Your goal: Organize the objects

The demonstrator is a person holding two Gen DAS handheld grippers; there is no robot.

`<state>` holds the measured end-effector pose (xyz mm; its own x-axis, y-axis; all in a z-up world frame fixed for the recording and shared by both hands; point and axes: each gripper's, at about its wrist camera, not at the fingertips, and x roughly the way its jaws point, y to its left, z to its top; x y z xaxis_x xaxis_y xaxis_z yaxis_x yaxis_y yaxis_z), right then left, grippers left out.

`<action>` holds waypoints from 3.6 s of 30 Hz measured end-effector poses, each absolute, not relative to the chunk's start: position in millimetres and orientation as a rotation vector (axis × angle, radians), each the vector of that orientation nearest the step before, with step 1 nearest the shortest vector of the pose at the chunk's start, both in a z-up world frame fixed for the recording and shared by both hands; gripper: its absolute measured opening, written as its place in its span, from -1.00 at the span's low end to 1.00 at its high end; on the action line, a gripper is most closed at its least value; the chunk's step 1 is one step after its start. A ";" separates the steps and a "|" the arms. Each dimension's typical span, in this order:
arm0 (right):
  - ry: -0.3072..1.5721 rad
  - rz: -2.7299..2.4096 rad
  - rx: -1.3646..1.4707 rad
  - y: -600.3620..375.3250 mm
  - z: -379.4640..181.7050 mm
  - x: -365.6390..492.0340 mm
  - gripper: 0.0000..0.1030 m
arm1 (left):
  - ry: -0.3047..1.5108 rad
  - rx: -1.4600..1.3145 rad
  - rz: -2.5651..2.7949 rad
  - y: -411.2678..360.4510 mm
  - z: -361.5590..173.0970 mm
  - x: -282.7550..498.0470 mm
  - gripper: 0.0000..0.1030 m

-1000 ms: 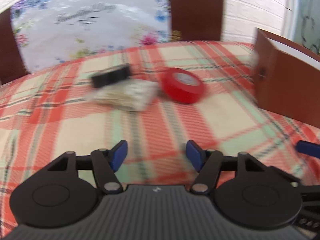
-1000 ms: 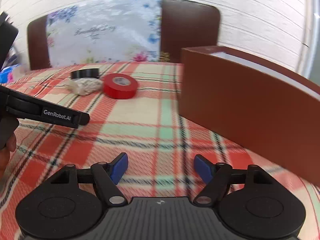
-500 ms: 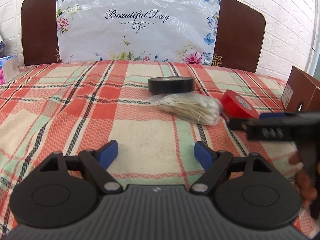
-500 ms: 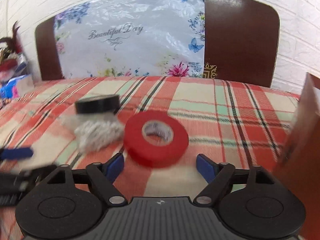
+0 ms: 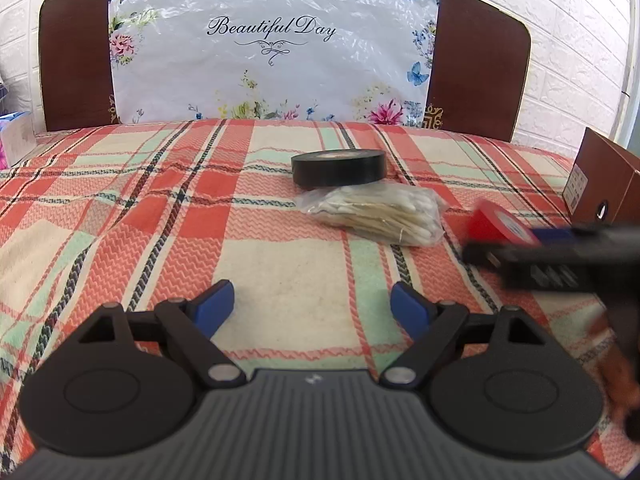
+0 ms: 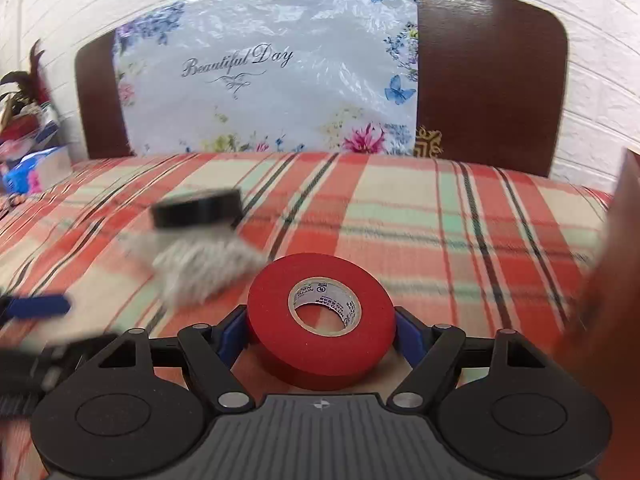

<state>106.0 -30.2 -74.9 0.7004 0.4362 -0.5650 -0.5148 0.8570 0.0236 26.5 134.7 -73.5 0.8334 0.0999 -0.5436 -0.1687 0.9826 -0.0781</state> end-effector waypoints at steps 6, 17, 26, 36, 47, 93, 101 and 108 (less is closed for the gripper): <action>0.594 0.497 -0.159 -84.6 -77.3 33.3 0.43 | 0.570 -0.107 0.140 132.8 -72.1 24.5 0.68; 0.554 0.393 -0.164 -122.8 -84.1 -25.8 0.44 | 0.579 -0.066 0.159 126.3 -72.0 23.1 0.70; 0.535 0.375 -0.151 -124.0 -85.5 -32.2 0.44 | 0.582 -0.059 0.167 124.1 -71.9 21.6 0.70; 0.528 0.368 -0.148 -123.9 -85.3 -37.9 0.44 | 0.583 -0.055 0.169 123.3 -72.3 21.1 0.71; 0.534 0.373 -0.125 -129.5 -85.2 -42.7 0.44 | 0.598 -0.028 0.190 118.9 -70.6 17.3 0.71; 0.192 0.230 -0.108 -170.3 -5.9 17.7 0.30 | 0.608 -0.095 -0.472 -69.9 57.0 90.2 -0.40; 0.217 0.166 -0.125 -172.5 -19.5 58.6 0.37 | 0.684 -0.063 -0.414 -88.3 27.1 120.6 -0.38; 0.191 0.191 -0.078 -169.8 -25.0 9.2 0.38 | 0.567 -0.034 -0.427 -69.7 40.6 64.8 -0.27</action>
<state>9.2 -169.8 -25.0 0.9637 0.1814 -0.1958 -0.1962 0.9788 -0.0587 64.8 -69.7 40.6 0.7582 -0.4015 -0.5137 0.3832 0.9119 -0.1471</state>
